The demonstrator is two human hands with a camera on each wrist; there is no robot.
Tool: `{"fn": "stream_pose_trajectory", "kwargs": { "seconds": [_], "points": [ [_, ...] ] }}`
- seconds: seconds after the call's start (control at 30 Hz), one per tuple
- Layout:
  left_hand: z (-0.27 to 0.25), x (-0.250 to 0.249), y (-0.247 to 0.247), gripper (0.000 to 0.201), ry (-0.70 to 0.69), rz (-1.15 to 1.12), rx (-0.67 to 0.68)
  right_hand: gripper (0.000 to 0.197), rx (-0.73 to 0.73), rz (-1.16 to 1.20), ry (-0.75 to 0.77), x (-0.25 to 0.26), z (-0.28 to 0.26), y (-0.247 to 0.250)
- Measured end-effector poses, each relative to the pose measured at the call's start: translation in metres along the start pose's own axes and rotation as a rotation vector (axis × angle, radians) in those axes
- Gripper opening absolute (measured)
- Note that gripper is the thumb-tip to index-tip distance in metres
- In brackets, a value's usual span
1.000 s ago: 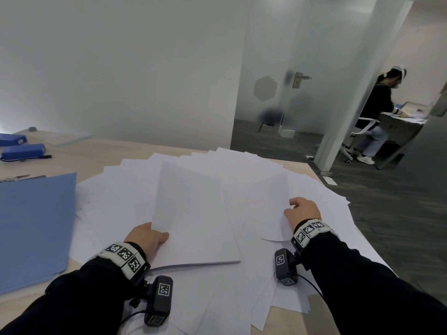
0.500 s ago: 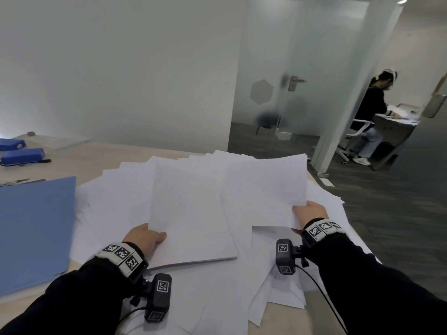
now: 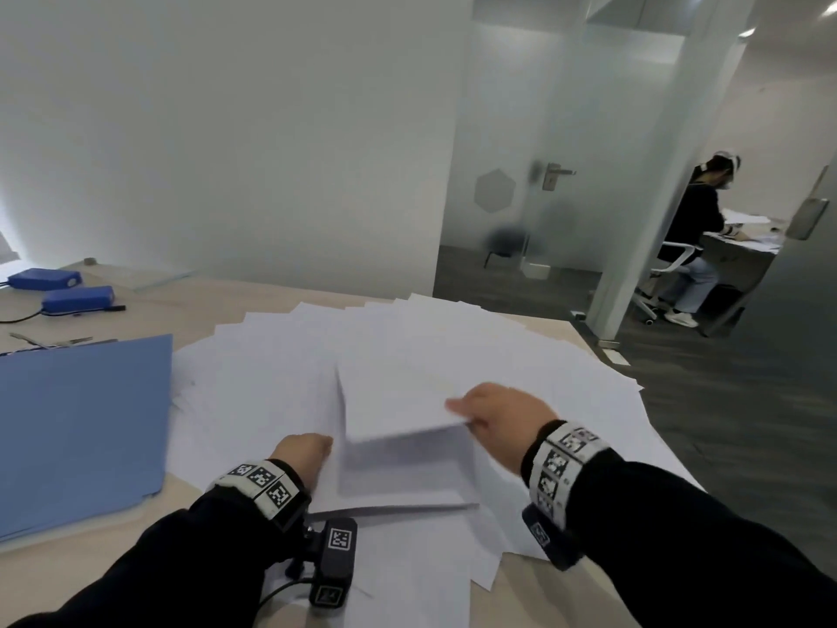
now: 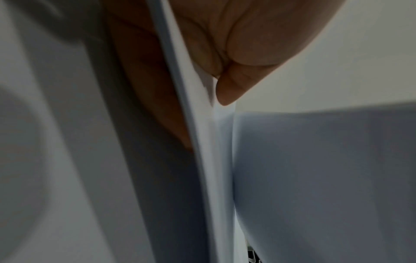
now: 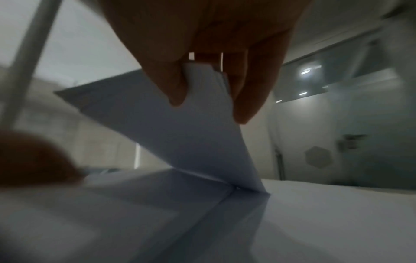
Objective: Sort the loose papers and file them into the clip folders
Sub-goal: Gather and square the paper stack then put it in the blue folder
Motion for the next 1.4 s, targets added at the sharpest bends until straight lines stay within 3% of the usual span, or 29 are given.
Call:
{"fn": "stream_pose_trajectory", "kwargs": {
  "seconds": [0.07, 0.13, 0.23, 0.3, 0.4, 0.47, 0.57, 0.7, 0.77, 0.83, 0.9, 1.0, 1.1, 1.27, 1.4],
  "points": [
    [-0.002, 0.005, 0.002, 0.051, 0.014, -0.116, -0.012, 0.044, 0.194, -0.124, 0.042, 0.017, -0.006, -0.030],
    [-0.005, 0.006, -0.001, 0.056, 0.028, -0.137, 0.031, 0.044, 0.259, -0.187, 0.064, 0.025, -0.011, -0.047],
    [-0.017, -0.003, -0.010, 0.046, -0.005, 0.067, 0.084, 0.037, 0.277, -0.145, 0.095, 0.035, -0.012, -0.062],
    [-0.031, -0.011, -0.008, 0.049, -0.016, 0.221, 0.038, 0.032, 0.321, -0.064, 0.088, 0.037, -0.013, -0.075],
    [-0.032, -0.019, -0.004, 0.052, -0.106, 0.352, 0.036, 0.045, 0.396, 0.016, 0.004, 0.033, -0.016, -0.085],
    [-0.034, -0.023, -0.004, 0.050, -0.203, 0.388, 0.054, 0.055, 0.336, 0.126, -0.127, 0.019, -0.015, -0.076],
    [-0.040, -0.024, -0.002, 0.048, -0.317, 0.240, 0.073, 0.060, 0.058, 0.428, -0.337, -0.010, -0.009, -0.049],
    [-0.056, -0.033, 0.002, 0.040, -0.443, 0.035, 0.113, 0.096, -0.230, 1.056, -0.707, -0.052, -0.012, -0.043],
    [-0.065, -0.039, 0.003, 0.041, -0.495, 0.007, 0.141, 0.097, -0.272, 1.352, -0.784, -0.055, -0.012, -0.049],
    [-0.072, -0.046, 0.004, 0.041, -0.553, 0.016, 0.169, 0.067, -0.297, 1.529, -0.683, -0.043, -0.005, -0.043],
    [-0.078, -0.053, 0.008, 0.042, -0.606, 0.033, 0.169, 0.038, -0.333, 1.527, -0.522, -0.033, 0.002, -0.029],
    [-0.084, -0.069, 0.016, 0.039, -0.650, -0.012, 0.165, 0.024, -0.439, 1.452, -0.353, -0.023, 0.009, 0.000],
    [-0.084, -0.083, 0.024, 0.042, -0.677, -0.097, 0.156, 0.022, -0.464, 1.451, -0.282, -0.016, 0.011, 0.011],
    [-0.079, -0.080, 0.023, 0.045, -0.639, -0.182, 0.149, 0.045, -0.412, 1.424, -0.224, -0.005, 0.002, -0.002],
    [-0.083, -0.081, 0.019, 0.046, -0.633, -0.227, 0.155, 0.045, -0.448, 1.445, -0.205, -0.004, -0.004, 0.004]
  ]
}}
Point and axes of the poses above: each hand's wrist, its own z-axis towards the middle knuckle, its own y-axis out of the back of the hand, x = y × z, the point moved 8 cm from there along z, towards the middle knuckle, and after that the axes turned 6 degrees about z, right-handed, at the moved point
